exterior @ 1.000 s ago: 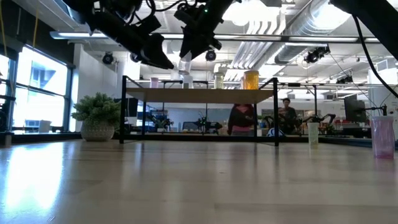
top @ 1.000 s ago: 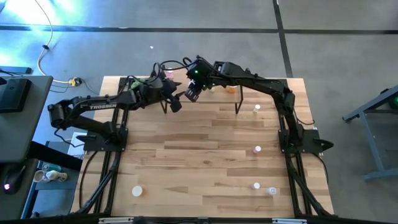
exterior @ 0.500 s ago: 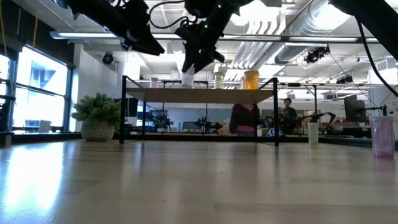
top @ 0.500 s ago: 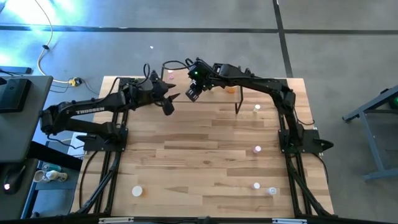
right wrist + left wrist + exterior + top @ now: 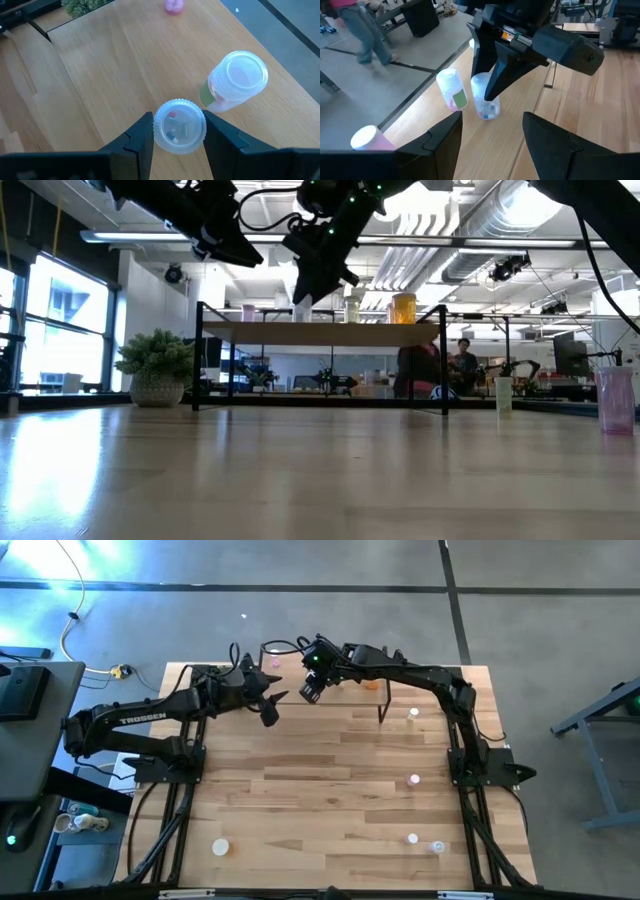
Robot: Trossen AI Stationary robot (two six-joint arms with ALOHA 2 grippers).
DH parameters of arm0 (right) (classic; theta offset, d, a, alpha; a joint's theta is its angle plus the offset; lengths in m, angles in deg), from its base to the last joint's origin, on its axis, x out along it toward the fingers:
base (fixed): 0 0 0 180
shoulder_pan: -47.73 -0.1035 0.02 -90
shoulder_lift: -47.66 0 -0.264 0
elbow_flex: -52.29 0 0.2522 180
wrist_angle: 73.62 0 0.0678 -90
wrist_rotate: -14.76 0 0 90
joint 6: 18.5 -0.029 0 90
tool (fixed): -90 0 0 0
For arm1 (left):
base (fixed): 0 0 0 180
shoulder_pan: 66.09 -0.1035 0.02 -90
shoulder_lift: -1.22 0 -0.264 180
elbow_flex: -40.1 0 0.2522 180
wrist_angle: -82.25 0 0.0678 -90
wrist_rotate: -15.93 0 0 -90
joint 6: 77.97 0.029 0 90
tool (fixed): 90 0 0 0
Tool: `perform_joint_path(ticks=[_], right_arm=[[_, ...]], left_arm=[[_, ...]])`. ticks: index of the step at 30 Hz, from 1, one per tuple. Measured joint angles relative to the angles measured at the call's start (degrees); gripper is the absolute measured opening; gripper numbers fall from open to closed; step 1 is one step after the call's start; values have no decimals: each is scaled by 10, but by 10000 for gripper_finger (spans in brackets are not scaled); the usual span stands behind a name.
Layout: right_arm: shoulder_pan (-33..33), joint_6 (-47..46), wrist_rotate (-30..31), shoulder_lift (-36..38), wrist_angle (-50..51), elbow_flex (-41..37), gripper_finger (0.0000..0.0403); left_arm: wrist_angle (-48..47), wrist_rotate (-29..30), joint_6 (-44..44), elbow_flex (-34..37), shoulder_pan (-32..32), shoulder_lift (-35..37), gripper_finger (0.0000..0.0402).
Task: Pick and place medicine bottles onto shelf by color
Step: Put the top transparent pill bottle on the shelf aligned with the other transparent pill bottle, then put the top pink bottle on the shelf aligned with the other pink pill bottle
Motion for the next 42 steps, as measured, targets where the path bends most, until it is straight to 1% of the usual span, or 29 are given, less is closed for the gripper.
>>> perform_joint_path(ticks=[5,13,16,30,37,42], right_arm=[[0,0,0,0,-1,0,135],[0,0,-2,-3,-2,-3,190],[0,0,-2,-3,-12,-3,200],[0,5,-1,2,-16,-2,202],[0,5,4,37,-17,-1,202],[-9,5,5,65,5,-1,202]], left_arm=[[0,1,0,0,0,0,200],[0,1,0,0,0,0,200],[0,1,0,0,0,0,200],[-4,1,0,0,0,0,200],[-28,1,-2,0,0,0,200],[-34,-1,-12,0,5,0,200]])
